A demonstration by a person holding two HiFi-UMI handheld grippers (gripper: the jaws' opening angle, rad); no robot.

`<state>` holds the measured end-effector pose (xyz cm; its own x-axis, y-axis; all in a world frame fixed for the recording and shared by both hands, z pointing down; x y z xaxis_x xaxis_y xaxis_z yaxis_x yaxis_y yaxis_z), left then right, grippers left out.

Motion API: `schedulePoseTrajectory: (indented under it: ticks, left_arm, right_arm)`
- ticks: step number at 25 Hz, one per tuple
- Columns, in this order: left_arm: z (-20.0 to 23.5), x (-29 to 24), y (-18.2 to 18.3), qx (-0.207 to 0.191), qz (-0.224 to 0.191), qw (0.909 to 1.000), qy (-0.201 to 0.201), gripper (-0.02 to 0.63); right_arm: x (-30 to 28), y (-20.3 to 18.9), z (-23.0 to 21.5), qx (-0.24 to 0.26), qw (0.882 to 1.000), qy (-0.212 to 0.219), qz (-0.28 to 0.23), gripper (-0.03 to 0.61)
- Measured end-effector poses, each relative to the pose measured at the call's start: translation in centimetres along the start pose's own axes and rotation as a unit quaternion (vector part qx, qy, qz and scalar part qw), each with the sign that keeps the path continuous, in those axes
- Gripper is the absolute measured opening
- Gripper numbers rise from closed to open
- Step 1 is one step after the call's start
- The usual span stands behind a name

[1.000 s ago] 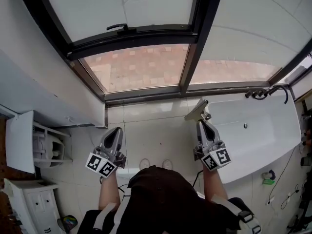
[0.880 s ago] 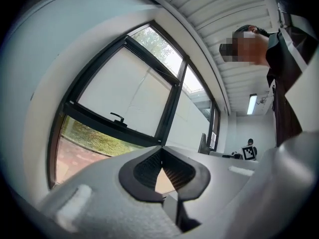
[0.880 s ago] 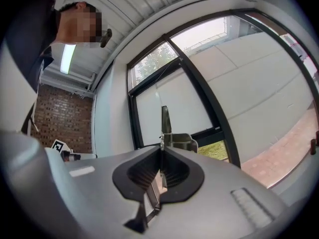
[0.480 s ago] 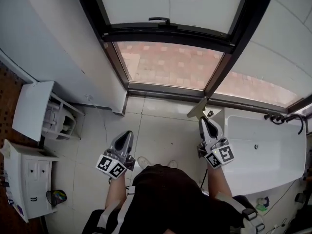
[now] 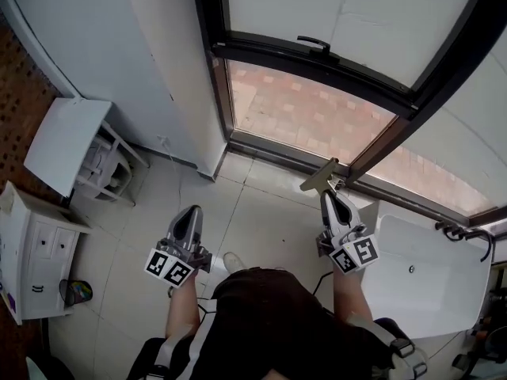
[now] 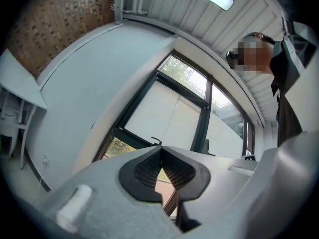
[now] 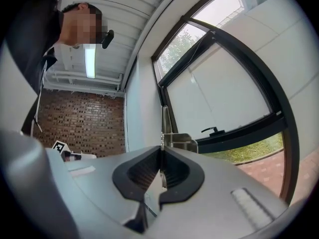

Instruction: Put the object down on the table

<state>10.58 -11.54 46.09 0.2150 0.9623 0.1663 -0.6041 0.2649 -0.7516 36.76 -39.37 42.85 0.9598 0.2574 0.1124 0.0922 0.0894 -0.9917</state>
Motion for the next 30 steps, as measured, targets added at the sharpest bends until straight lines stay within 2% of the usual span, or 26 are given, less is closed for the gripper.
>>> schedulePoseTrajectory:
  ticks: [2,6,10,13,20,25,30]
  left_arm:
    - [0.9,1.0,0.9,0.0,-0.017,0.9998,0.012,-0.003]
    - [2.5,2.7,2.6,-0.034,-0.023,0.9981,0.047,-0.003]
    - [4.2,4.2,3.9,-0.029,-0.04,0.9969,0.061,-0.003]
    - [5.3,5.4,5.1,-0.041,-0.045,0.9952,0.077,-0.003]
    - [9.2,10.3,9.1,-0.058,-0.082,0.985,0.14,-0.003]
    - [10.6,12.5,10.7,-0.074,-0.08,0.9807,0.162,-0.003]
    - [10.7,12.3,10.8,-0.082,-0.085,0.9766,0.18,-0.003]
  right_arm:
    - [-1.4,0.0,0.5,0.0,1.0,0.011,-0.001,0.0]
    - [-4.6,0.0,1.8,0.0,0.999,0.04,-0.001,0.0]
    - [-8.3,-0.1,3.7,-0.001,0.998,0.07,-0.005,0.002]
    - [-11.5,-0.6,5.4,-0.006,0.995,0.097,-0.003,0.0]
    - [-17.7,-0.8,10.8,-0.018,0.989,0.147,-0.012,0.001]
    - [-20.6,-1.1,13.8,-0.029,0.983,0.179,-0.017,0.001]
    - [-23.6,-0.9,14.3,-0.039,0.976,0.213,-0.025,0.002]
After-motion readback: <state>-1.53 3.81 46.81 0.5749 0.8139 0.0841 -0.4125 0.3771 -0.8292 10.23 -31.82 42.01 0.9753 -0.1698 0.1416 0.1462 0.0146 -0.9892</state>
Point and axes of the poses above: the fingertips, and each gripper's own axes: x backward along the fingers, z to its left, y out of its top, the point moved 7 cm from there along x, backward along the fingers, and after that the axes turned 14 degrees about x, right-handed, at the moved point
